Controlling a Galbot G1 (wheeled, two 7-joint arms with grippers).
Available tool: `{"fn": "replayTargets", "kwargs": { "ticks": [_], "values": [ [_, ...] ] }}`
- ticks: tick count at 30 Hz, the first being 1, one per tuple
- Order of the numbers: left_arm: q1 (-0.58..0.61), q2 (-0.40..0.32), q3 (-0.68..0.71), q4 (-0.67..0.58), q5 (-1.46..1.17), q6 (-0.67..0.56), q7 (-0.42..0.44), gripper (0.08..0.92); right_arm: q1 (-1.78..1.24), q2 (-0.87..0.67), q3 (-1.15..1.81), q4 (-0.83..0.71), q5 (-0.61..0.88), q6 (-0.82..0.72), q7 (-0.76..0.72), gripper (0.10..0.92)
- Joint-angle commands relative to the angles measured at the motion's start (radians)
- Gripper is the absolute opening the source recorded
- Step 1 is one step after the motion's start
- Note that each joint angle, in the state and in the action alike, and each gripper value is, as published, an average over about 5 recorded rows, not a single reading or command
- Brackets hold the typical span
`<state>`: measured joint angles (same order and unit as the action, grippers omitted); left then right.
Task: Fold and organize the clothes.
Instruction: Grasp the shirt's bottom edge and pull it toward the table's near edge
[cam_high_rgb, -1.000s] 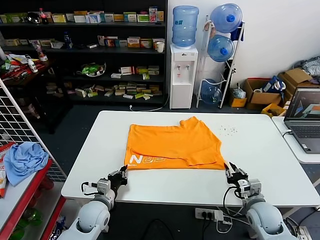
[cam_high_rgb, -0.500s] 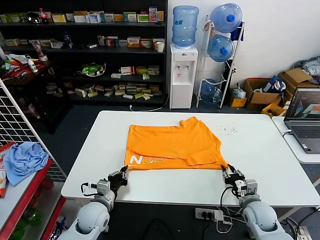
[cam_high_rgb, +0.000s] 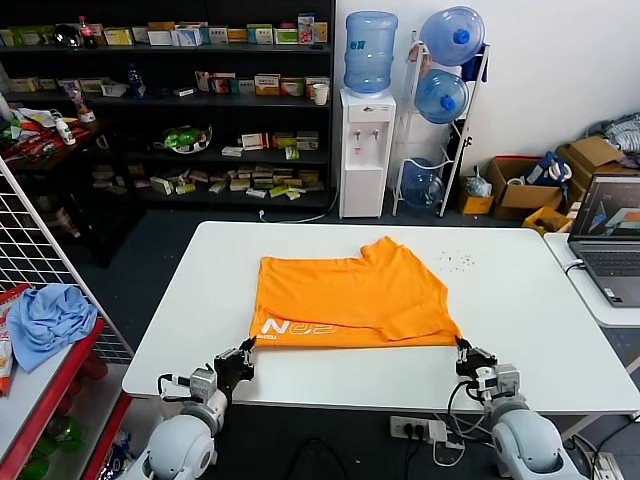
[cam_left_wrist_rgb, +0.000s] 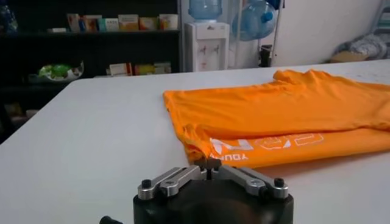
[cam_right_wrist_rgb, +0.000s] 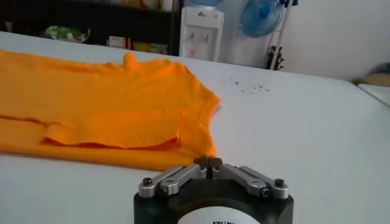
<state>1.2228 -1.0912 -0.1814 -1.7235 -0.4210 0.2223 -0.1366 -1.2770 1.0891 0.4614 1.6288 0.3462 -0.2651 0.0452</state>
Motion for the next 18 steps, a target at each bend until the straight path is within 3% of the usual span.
{"fn": "replayTargets", "kwargs": {
  "ticks": [1,7,18],
  "values": [
    [0.12,0.035,-0.005,-0.111,0.016,0.001,-0.004,0.096,-0.136,-0.028,0.021,0.164,-0.015,-0.054,0.05,0.124],
    [0.188,0.058,-0.018,-0.16,0.027,0.002,-0.005,0.096,-0.25,-0.052,0.048,0.275,-0.027,-0.11,0.073,0.124],
    [0.244,0.07,-0.032,-0.2,0.073,0.02,0.014,0.096,-0.349,-0.061,0.101,0.347,-0.038,-0.137,0.077,0.139]
  ]
}}
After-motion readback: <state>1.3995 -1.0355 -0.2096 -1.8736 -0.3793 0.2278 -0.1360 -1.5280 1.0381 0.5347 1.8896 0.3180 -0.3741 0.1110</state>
